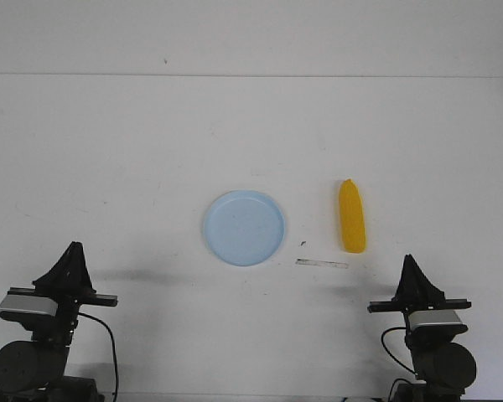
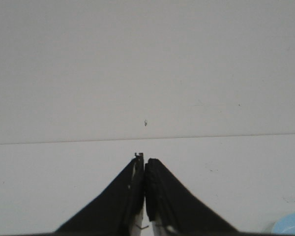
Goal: Place corn on plate with both arms
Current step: 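Reach the right gripper to the yellow corn and grasp it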
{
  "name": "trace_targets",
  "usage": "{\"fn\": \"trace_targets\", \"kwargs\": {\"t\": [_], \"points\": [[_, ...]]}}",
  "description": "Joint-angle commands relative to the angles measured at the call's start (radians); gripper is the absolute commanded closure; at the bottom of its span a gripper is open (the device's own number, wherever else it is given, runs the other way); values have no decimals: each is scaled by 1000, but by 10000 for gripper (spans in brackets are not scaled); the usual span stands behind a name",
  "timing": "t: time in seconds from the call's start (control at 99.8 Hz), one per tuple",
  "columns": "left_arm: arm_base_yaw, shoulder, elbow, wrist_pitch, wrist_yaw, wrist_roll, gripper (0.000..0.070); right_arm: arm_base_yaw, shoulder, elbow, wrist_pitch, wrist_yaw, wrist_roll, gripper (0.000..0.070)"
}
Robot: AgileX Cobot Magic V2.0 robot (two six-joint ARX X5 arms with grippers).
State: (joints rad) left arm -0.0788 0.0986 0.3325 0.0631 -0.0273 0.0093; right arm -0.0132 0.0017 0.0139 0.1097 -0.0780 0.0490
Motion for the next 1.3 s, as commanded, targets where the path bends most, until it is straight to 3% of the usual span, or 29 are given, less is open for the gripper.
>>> {"fn": "trace_targets", "kwargs": {"t": [0.0, 0.301, 0.441, 0.641, 0.772, 0.832, 0.932, 1.142, 1.293], "points": [[1, -2, 7, 13, -3, 9, 699, 1, 0, -1, 10, 0, -5, 686], [1, -2, 7, 13, -3, 8, 699, 1, 0, -1, 24, 4, -3, 686], [1, -2, 7, 13, -3, 9, 699, 1, 0, 13, 21, 26, 78, 694], [1, -2, 7, 13, -3, 8, 699, 10, 75, 139, -59, 26, 19, 696], [1, -2, 7, 12, -3, 9, 699, 17, 216, 267, -163, 33, -61, 696], [1, -2, 7, 13, -3, 9, 699, 23, 305, 334, -224, 78, -86, 696], [1, -2, 7, 12, -3, 9, 699, 38, 446, 434, -293, 154, -83, 696], [1, -2, 7, 12, -3, 8, 699, 98, 735, 612, -315, 176, -55, 696], [1, -2, 7, 12, -3, 8, 699, 176, 972, 777, -428, 242, 8, 696]]}}
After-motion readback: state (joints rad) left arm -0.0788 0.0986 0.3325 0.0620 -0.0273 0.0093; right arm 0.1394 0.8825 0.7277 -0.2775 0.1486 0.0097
